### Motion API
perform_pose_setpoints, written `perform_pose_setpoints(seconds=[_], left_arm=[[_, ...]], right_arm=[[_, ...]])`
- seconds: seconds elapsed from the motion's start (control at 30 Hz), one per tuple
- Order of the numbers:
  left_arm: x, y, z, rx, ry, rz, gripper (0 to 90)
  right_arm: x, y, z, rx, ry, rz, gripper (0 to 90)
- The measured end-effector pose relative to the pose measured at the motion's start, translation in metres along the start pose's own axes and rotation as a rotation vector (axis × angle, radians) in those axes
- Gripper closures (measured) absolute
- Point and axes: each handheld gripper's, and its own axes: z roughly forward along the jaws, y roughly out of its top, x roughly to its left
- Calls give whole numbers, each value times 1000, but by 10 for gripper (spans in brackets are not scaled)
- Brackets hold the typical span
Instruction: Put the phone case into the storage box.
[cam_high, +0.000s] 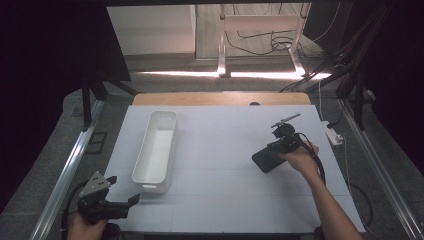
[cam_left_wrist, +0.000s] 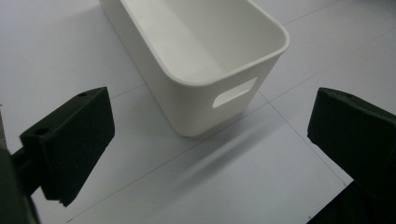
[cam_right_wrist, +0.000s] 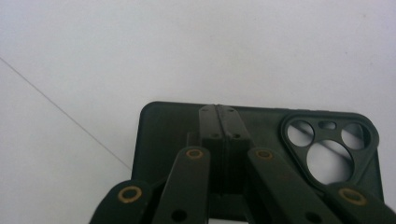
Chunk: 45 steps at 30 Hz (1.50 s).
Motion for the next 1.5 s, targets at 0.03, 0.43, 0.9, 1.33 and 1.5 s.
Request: perform_pose_setpoints(seconds=[0.03, 0.43, 0.9, 1.33, 1.5], left_arm=[[0, 0, 0, 0, 0, 0, 13], [0, 0, 0, 2, 3, 2, 13], [0, 0, 0, 4, 0, 1, 13], [0, 0, 0, 3, 0, 4, 14], [0, 0, 0, 4, -1, 4, 14]], right_arm=[[1, 1, 1, -3, 0, -1, 900], [12, 18, 18, -1, 8, -27, 900], [22, 27, 39, 17, 12, -43, 900], [27, 20, 54, 63, 13, -61, 900], [29, 18, 56, 78, 11, -71, 900]])
